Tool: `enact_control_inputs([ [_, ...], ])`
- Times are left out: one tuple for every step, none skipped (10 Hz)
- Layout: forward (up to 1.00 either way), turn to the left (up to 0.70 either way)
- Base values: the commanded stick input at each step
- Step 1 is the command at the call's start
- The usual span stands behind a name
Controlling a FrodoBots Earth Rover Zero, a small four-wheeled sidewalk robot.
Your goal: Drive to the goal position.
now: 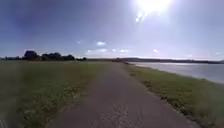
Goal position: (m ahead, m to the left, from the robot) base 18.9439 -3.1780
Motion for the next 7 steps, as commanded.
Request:
enact_control_inputs([
  [0.70,0.00],
  [0.70,0.00],
  [0.70,0.00],
  [0.70,0.00],
  [0.70,0.00],
  [0.70,0.00],
  [0.70,0.00],
])
